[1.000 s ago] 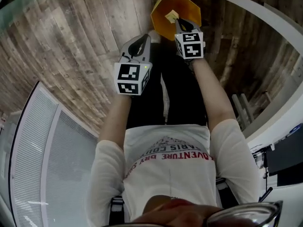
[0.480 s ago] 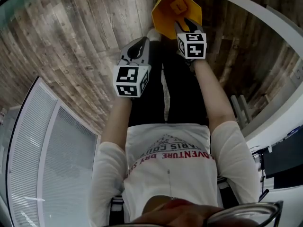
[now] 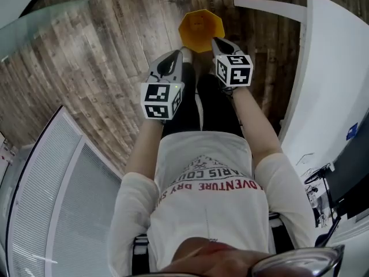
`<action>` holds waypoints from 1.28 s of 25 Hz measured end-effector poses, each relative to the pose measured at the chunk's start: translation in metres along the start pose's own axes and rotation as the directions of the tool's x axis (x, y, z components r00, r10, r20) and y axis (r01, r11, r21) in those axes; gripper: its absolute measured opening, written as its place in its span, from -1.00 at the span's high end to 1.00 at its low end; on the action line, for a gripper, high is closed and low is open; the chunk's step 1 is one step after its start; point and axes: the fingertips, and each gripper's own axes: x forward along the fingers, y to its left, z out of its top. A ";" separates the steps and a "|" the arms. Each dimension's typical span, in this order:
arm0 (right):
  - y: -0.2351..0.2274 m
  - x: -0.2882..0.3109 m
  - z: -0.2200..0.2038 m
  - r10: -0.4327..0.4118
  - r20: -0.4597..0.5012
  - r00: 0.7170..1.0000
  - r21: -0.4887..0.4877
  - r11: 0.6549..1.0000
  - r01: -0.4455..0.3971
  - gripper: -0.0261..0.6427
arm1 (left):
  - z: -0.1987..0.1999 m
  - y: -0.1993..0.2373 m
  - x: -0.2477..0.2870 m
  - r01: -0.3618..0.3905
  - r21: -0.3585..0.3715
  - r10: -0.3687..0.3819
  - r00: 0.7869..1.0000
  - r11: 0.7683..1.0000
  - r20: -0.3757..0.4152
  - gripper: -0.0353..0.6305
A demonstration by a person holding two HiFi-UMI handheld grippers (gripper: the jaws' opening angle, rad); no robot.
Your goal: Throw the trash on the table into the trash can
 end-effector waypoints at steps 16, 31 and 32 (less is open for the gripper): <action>0.031 -0.371 0.149 -0.153 0.474 0.867 -0.098 0.970 0.224 0.84 | 0.166 -0.273 -0.146 0.349 0.327 -0.409 0.902 0.878 0.138 0.82; -0.070 -0.647 -0.054 -0.828 0.441 0.347 0.662 0.561 0.498 0.84 | 0.108 -0.552 -0.182 0.752 0.610 -0.789 0.524 0.250 -0.322 0.82; -0.068 -0.655 -0.073 -0.852 0.415 0.319 0.691 0.523 0.499 0.84 | 0.098 -0.566 -0.187 0.768 0.603 -0.796 0.495 0.214 -0.348 0.82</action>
